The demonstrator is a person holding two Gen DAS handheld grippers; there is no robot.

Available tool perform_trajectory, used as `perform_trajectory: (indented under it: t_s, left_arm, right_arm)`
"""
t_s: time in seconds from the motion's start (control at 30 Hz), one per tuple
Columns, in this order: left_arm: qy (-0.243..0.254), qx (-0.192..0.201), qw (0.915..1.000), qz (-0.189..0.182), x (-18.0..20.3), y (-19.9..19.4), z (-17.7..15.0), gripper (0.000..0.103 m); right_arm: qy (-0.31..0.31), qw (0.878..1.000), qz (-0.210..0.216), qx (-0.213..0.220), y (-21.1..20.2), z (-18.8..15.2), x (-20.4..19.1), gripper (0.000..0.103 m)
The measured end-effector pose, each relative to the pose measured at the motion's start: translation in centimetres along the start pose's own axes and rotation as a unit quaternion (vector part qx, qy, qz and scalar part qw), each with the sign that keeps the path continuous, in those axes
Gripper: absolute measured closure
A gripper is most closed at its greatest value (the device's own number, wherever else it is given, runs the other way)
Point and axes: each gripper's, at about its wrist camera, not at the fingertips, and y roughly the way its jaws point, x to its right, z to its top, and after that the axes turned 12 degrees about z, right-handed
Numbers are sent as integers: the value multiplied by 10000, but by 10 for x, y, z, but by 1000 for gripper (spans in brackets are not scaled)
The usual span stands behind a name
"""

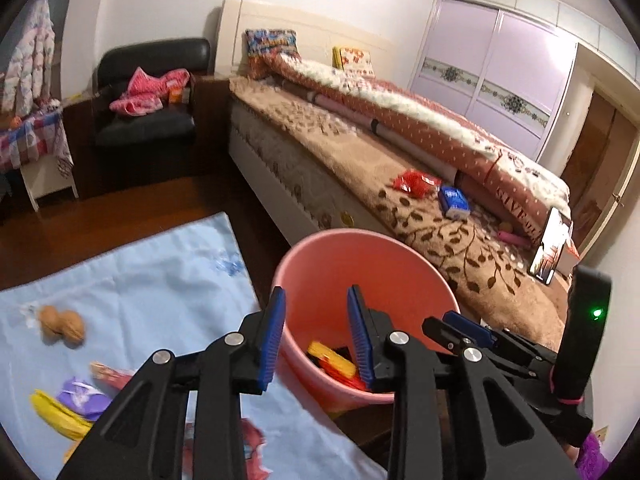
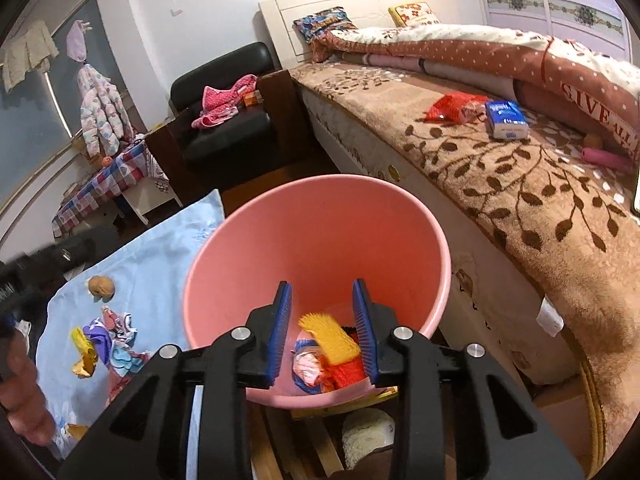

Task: Collect trash
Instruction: 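Withdraw both tools from the bucket back toward the cloth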

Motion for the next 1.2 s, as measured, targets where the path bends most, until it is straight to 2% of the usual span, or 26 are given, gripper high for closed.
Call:
perform_trajectory:
  t_s: [0.27, 0.63, 0.8, 0.9, 1.2]
  left_arm:
    - [-51, 463, 9982, 369, -41, -69, 2, 67]
    - [-202, 694, 9929, 949, -104, -153, -42, 61]
    - [-476, 397, 9923, 1069, -138, -173, -79, 60]
    - [-454, 270, 9916, 1184, -150, -181, -105, 60]
    - [-394, -266, 9930, 1083, -162, -171, -171, 60]
  right_arm:
    - [-314, 9987, 305, 261, -27, -5, -34, 71]
    - [-727, 9936, 835, 231, -52, -29, -89, 71]
    - [-754, 9918, 1025, 146, -56, -44, -106, 71]
    - [-845, 9901, 1114, 101, -60, -54, -119, 71]
    - [-941, 9880, 1228, -26, -65, -82, -139, 71]
